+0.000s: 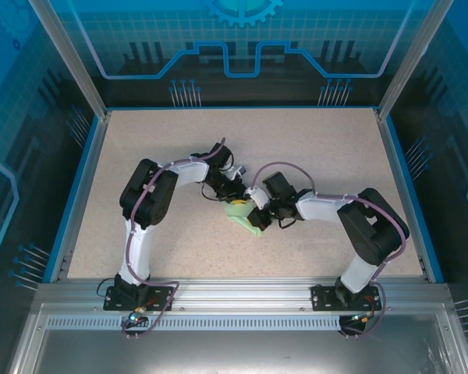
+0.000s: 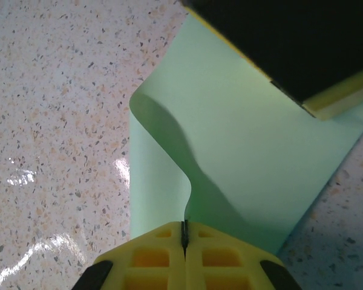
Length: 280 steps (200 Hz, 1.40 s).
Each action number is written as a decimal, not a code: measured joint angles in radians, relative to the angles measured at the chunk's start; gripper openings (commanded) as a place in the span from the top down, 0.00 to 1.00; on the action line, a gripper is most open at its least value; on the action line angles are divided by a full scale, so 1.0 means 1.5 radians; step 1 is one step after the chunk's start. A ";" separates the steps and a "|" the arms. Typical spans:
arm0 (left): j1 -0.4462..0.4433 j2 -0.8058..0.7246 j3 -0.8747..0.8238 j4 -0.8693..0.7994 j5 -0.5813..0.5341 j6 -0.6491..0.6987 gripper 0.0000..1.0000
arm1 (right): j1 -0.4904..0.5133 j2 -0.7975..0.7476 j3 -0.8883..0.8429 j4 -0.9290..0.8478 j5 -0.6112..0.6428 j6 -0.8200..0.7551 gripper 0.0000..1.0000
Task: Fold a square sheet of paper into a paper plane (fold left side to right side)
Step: Third fold the triangle at the center of the table.
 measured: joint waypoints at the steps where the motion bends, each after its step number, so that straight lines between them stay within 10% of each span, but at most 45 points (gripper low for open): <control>1: 0.000 0.000 0.000 0.000 0.000 0.000 0.83 | 0.000 0.000 0.001 0.000 0.000 0.000 1.00; 280: 0.000 0.000 0.000 0.000 0.000 0.000 0.84 | -0.018 0.031 0.025 -0.015 0.018 0.018 1.00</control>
